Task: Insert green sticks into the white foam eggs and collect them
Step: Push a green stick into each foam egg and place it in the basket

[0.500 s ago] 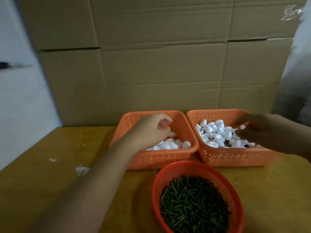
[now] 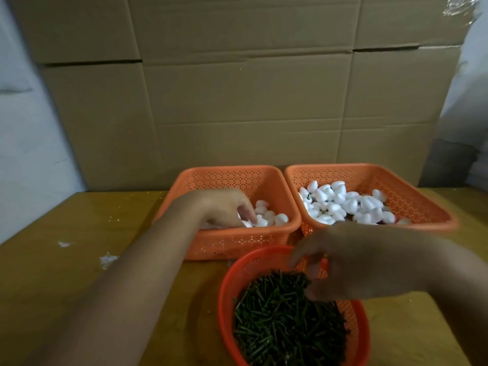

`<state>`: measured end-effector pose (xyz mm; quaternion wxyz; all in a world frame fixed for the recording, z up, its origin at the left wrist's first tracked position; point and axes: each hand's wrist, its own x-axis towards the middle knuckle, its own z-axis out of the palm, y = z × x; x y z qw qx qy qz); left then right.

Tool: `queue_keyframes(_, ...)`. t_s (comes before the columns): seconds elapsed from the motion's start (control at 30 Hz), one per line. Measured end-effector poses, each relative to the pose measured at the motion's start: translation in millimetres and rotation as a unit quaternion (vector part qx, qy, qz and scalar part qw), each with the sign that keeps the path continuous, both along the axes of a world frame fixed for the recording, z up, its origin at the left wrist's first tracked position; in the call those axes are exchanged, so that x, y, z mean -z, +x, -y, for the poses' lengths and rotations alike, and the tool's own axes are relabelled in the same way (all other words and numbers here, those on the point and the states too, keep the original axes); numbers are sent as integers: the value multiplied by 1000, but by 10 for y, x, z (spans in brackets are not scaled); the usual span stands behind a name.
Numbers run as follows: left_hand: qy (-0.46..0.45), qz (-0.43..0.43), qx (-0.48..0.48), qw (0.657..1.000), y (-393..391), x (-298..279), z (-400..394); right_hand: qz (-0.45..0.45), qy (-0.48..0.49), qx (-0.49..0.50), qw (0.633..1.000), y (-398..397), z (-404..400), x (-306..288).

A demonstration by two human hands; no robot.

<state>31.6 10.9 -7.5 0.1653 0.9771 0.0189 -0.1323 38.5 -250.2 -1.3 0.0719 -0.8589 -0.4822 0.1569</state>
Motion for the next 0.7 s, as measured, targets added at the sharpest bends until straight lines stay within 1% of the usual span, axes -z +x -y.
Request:
queue_keyframes(0.1,-3,50,-5,999,8,21,33,0,-33,-43,999,-161,-154,126)
queue_keyframes(0.17,-37,119,-18,992,-11,39,27,17,-54,-56,997,-219,-211,217)
queue_keyframes(0.23,-84,194,-34,977,-55,59,5,33,-58,-65,996,-285,-250,283)
queue_keyframes(0.3,-119,243,-41,962,-107,69,-17,54,-53,-71,995,-306,-265,334)
queue_keyframes(0.47,-146,281,-63,946,-235,51,-59,86,-38,-51,994,-182,-256,357)
queue_keyframes(0.63,-252,292,-84,919,-266,103,5,101,-4,-57,993,-100,-265,392)
queue_keyframes(0.7,-269,299,-87,911,-269,121,29,106,16,-60,992,-71,-275,414)
